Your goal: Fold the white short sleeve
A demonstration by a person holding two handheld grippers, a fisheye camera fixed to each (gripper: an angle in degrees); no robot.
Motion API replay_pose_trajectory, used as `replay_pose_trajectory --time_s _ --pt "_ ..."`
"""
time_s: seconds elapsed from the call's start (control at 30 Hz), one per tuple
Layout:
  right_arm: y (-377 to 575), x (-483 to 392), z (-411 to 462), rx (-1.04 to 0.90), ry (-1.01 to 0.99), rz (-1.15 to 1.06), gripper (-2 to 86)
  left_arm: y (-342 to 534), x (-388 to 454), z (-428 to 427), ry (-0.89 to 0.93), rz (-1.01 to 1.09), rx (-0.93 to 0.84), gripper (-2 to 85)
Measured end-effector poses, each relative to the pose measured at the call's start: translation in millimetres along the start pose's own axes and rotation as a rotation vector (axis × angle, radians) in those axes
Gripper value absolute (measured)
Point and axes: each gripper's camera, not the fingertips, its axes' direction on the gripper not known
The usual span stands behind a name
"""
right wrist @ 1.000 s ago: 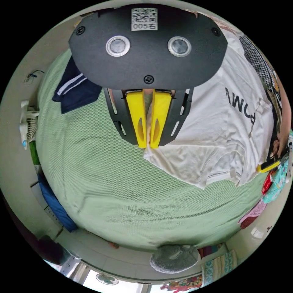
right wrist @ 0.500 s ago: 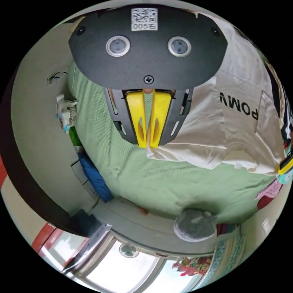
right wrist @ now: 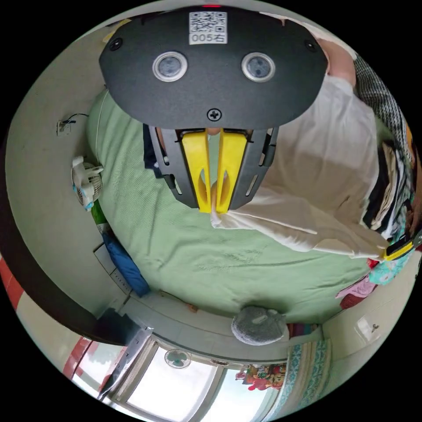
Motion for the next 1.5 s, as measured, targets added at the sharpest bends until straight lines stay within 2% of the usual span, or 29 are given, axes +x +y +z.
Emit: replay_pose_trajectory --time_s 0.3,0.53,0.57,0.63,0.7,0.8,0.87,1.07,1.23,1.43,1.5 --pt "143 -29 -48 -0.134 -0.109 -0.137 -1.4 131 27 -32 0.157 0.024 -0.233 2.4" --pt "234 -53 18 -0.293 -0.179 -0.082 -0.6 216 45 29 0.185 -0.083 -0.400 4.1" --pt "246 -57 31 -0.342 -0.145 -0.092 0.6 226 47 36 0.164 -0.077 -0.443 5.1" --pt "258 -56 27 -0.307 -0.149 -0.103 3.2 238 45 35 0.195 -0.059 -0.470 7.7" --pt "265 -50 21 -0.389 -0.187 -0.178 5.3 247 36 23 0.295 -0.049 -0.475 12.1" --pt "269 -42 3 -0.397 -0.169 -0.302 7.1 245 20 5 0.312 -0.045 -0.436 13.7" --pt "259 -33 -9 -0.369 -0.170 -0.309 7.2 233 9 -2 0.328 -0.052 -0.404 13.9" --pt "191 -3 -5 -0.166 -0.207 -0.134 7.4 169 -14 10 0.302 -0.118 -0.185 14.5" --pt "153 4 41 -0.188 -0.255 -0.063 8.1 142 -11 53 0.274 -0.155 -0.171 16.4" --pt "131 20 74 -0.187 -0.220 0.031 8.9 139 -16 83 0.212 -0.223 -0.135 15.6" --pt "128 24 88 -0.211 -0.199 0.058 8.4 142 -12 99 0.210 -0.205 -0.212 14.3"
